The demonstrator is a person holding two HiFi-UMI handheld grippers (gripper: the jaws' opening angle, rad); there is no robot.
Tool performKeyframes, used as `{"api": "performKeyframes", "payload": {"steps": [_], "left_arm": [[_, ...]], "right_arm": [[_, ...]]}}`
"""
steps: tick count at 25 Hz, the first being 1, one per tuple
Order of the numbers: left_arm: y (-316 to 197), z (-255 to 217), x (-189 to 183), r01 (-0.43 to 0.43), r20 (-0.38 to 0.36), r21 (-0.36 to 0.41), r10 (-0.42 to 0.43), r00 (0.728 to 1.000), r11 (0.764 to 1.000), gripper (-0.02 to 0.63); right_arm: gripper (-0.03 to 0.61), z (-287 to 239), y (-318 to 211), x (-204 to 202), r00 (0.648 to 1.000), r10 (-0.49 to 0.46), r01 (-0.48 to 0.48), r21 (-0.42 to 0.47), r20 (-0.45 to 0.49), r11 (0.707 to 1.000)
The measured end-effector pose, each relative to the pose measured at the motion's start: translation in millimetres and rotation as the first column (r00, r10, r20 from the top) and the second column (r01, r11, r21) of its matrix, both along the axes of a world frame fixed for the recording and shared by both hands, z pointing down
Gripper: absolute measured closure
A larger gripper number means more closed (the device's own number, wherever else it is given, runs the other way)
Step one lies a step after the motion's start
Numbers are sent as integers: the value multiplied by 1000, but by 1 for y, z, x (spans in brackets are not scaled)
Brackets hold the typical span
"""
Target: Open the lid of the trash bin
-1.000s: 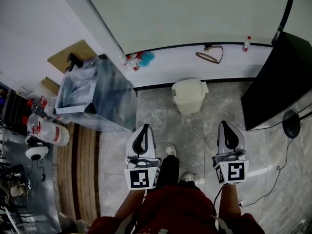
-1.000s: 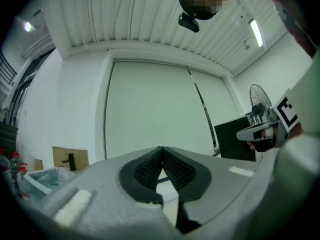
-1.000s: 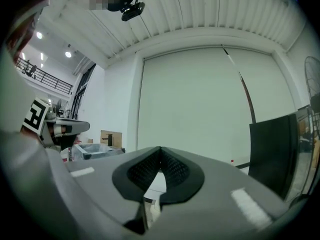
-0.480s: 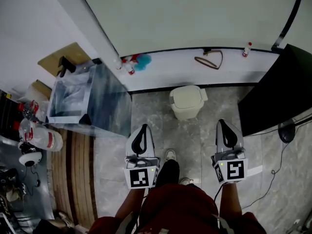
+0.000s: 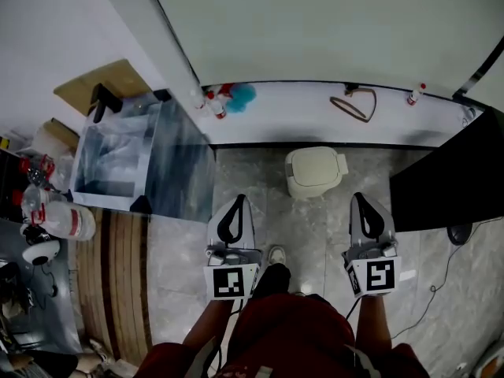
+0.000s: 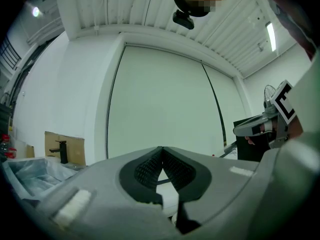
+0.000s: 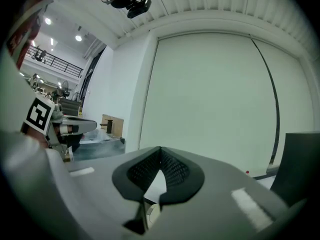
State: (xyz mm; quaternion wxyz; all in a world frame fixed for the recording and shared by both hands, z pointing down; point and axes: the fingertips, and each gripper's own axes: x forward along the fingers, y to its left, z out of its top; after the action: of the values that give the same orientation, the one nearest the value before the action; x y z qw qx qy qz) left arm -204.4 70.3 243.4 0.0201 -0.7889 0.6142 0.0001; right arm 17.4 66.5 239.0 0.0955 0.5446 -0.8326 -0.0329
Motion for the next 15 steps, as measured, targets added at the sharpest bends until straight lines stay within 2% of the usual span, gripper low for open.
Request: {"api": "performKeyframes", "payload": {"steps": [6, 9, 15], "left_arm": [[-35, 0, -26, 10, -1, 15, -10, 1000, 1000, 614], [-47, -1, -31, 13, -6, 17, -13, 1000, 1000, 614], [-65, 5, -23, 22, 1, 9, -22, 1000, 1000, 614]], "right_arm": [[578, 3, -34, -25, 998, -20, 21, 21, -55, 1000], [578, 6, -44, -27, 998, -11, 11, -3, -63, 1000], [578, 6, -67, -20, 1000, -7, 7, 3, -11, 1000]]}}
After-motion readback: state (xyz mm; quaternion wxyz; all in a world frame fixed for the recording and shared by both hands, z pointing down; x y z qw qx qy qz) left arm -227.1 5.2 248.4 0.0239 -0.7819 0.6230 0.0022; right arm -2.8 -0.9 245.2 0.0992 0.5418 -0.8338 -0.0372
